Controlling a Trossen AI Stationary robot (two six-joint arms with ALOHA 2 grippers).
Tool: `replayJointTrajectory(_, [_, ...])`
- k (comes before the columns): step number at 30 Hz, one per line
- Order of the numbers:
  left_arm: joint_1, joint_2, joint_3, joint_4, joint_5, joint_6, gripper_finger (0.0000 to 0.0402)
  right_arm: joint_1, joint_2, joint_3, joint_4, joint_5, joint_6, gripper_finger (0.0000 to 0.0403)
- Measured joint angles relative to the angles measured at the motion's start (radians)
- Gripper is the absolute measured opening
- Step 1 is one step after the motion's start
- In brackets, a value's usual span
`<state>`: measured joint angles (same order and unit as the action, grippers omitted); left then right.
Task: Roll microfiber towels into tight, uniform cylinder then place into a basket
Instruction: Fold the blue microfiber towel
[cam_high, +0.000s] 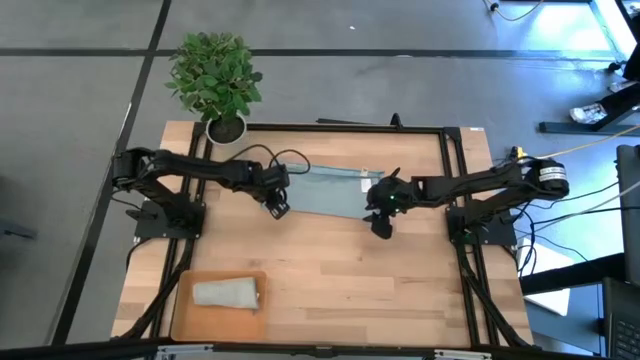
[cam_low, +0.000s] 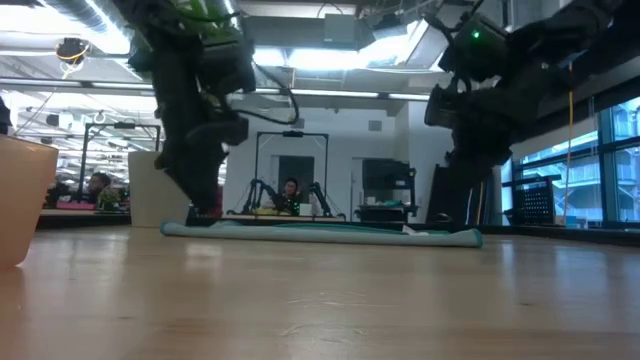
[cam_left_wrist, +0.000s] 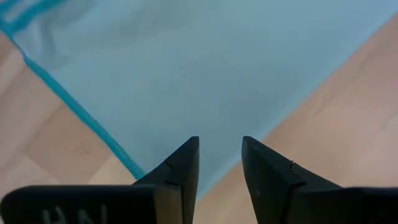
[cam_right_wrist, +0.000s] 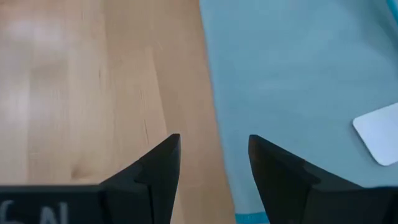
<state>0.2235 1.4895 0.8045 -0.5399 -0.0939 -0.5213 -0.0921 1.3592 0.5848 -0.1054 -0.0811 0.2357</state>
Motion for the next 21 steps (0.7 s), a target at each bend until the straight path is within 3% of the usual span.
replayJointTrajectory(7, [-0.004,0.000,-0.071,0.018,0.001,-0.027,0.0111,-0.013,0.066,-0.002,0.003,0.001,-0.006,0.0190])
replayJointTrajectory(21, [-0.097,-0.005,-0.138,0.026,0.017,-0.085,0.0112,-0.084,0.168,0.000,0.008,0.111,0.048,0.0190])
